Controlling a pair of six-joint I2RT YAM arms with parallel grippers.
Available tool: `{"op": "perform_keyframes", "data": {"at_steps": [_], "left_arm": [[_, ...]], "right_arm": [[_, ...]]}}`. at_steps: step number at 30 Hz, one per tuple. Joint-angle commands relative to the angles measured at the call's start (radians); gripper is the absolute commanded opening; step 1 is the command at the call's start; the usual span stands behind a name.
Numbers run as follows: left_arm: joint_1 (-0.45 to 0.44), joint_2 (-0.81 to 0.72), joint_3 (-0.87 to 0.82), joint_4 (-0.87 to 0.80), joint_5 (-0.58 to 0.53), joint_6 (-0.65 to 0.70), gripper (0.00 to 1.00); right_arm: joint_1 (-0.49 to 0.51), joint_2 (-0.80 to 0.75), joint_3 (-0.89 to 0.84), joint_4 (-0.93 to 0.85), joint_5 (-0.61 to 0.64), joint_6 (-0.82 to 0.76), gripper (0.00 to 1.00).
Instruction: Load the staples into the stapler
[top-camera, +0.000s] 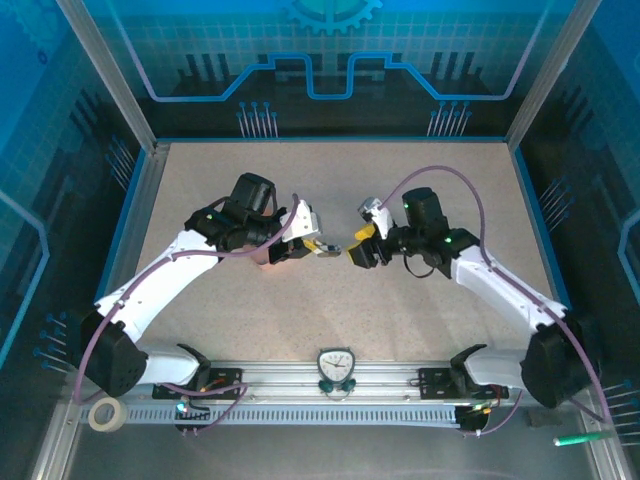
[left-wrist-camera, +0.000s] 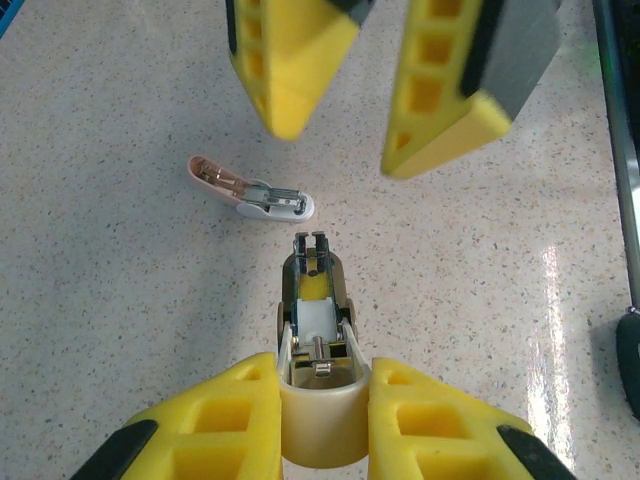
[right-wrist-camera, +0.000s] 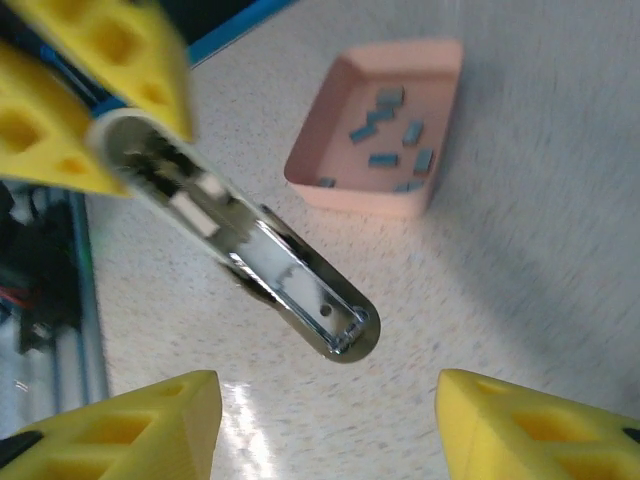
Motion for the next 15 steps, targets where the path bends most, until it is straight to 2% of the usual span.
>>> {"op": "perform_keyframes", "data": {"at_steps": [1,5,15], "left_arm": [[-0.009,-0.023,0.016,-0.013,0.068,0.025,0.09],[-0.009,-0.022,0.016,-0.017,0.101,0.045,0.09],[-0.009,-0.037,0.004,0.005,0.147,0.072,0.09]], "right_arm": [[0.048,-0.039,-0.005,-0.014,0.036,-0.294,0.57],[0.107,-0.013,0.041,-0.045,0.062,-0.464,0.57],[0.145,0.132,0.129,0.009,-0.017,-0.517,0.59]]}}
